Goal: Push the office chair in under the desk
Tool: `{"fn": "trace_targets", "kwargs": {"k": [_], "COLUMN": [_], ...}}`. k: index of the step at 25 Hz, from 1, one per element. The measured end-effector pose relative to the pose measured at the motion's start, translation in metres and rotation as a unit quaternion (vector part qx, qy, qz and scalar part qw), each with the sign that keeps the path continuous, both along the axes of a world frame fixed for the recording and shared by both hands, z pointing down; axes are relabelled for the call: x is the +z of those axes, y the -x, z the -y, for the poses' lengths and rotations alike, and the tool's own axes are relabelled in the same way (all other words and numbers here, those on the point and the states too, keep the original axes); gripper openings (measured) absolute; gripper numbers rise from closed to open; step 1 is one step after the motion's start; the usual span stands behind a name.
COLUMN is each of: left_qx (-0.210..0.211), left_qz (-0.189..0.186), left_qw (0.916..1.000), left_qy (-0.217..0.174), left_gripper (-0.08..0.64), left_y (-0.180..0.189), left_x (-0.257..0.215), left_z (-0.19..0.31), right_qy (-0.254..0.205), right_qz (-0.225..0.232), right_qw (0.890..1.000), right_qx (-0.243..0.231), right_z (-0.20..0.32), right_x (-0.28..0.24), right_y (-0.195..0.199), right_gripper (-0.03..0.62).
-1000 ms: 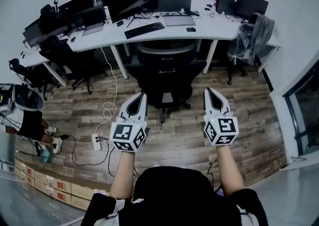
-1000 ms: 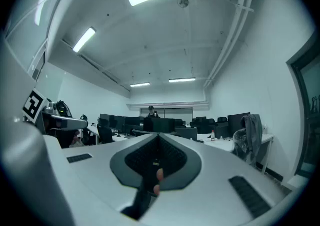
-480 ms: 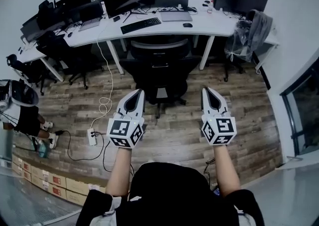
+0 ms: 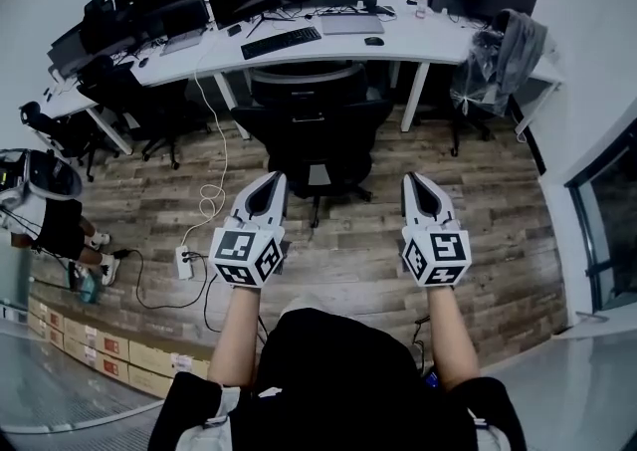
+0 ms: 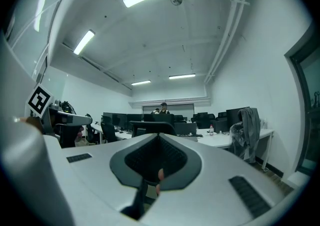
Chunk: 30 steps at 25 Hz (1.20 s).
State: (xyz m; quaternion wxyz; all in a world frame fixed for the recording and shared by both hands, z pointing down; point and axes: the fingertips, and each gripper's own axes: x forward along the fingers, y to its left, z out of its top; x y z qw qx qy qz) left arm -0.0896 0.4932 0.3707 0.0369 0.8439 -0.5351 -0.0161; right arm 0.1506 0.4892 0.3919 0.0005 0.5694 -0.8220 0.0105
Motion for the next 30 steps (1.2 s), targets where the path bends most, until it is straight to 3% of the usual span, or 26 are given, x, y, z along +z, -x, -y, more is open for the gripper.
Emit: {"fn": "trace_targets", "kwargs": {"k": [15, 25, 30], "left_qx": [-0.024, -0.038, -0.044], "left_qz": [0.007, 0.006, 0.022], "left_qw": [0.9996, 0.999, 0.9984], "left_qy": [0.01, 0.023, 0.029], "left_gripper": [0.014, 0.014, 0.014], "left_y": [0.006, 0.029, 0.041], "left_x": [0.011, 0.031, 0.043], "left_z": [0.021, 0.071, 0.107], "right_qy": [0.012, 0.025, 0.035], "right_qz": [-0.012, -0.031, -0.043], "right_qw": [0.999, 0.998, 0.997], "right_qx": [-0.029, -0.04, -0.048], "right_z": [0.026, 0.08, 0.121], "right_x": [0.01, 0.026, 0.034], "right_y": [0.01, 0.034, 0.048], "right_gripper": [0.025, 0.025, 0.025]}}
